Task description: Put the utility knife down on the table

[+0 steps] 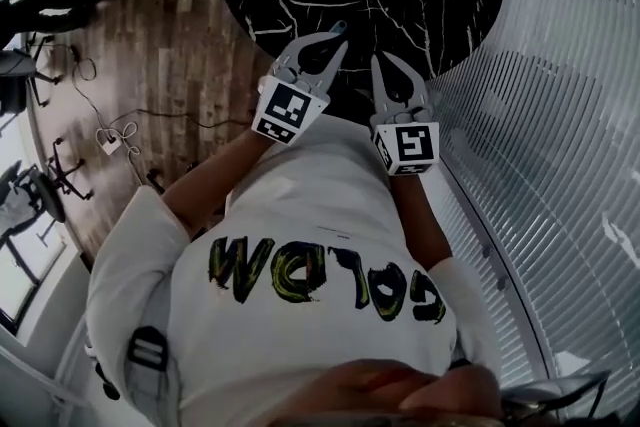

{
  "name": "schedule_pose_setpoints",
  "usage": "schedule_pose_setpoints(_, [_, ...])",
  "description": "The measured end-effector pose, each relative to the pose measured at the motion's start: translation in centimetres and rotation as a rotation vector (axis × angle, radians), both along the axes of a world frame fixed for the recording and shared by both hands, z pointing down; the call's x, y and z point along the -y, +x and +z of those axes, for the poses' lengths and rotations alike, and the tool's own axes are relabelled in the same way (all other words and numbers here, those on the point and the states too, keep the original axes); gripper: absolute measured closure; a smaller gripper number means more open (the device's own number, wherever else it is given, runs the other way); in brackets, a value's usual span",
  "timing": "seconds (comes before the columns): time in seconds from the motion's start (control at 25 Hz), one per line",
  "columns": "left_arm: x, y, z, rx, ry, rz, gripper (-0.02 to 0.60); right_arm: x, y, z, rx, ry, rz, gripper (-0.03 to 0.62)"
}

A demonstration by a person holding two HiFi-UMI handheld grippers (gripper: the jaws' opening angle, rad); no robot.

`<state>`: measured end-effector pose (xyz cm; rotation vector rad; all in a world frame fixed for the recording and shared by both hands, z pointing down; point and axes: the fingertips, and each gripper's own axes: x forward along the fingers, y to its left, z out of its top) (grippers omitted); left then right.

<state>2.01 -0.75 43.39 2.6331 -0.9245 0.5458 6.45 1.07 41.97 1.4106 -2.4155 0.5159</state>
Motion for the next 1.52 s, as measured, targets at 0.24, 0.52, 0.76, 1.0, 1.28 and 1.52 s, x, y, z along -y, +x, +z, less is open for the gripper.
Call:
schedule_pose_setpoints(0.24, [-0.7, 1.0, -4.2, -0.098, -0.008, 0.057, 0.576, -0.6, 0.0, -4.0, 0.017, 0.084, 0.000, 0.592])
schedule_pose_setpoints(0.52, [-1.5, 2.2, -9.3, -0.191, 0.071, 0.090, 0.577, -1.0, 0.0, -7.3, 0.028, 0.153, -0.011, 0.592])
schedule_pose_setpoints(0.76, [-1.4, 1.9, -11.8, -0.223, 0.131, 0.089, 0.577, -1.2, 0.2, -9.7, 0.028, 0.212, -0.011, 0.594])
schedule_pose_setpoints(1.0, [-2.0, 1.7, -12.2, -0.235, 0.140, 0.091, 0.577, -1.5, 0.2, -10.4, 0.006, 0.234, -0.007, 0.594])
schedule_pose_setpoints(1.28, [-2.1, 2.0, -11.6, -0.225, 0.122, 0.103, 0.577, -1.7, 0.5, -10.0, 0.007, 0.226, 0.011, 0.594])
schedule_pose_setpoints(1.52, [-2.3, 2.2, -10.9, -0.215, 0.108, 0.114, 0.577, -1.8, 0.7, -9.4, 0.009, 0.218, 0.021, 0.594])
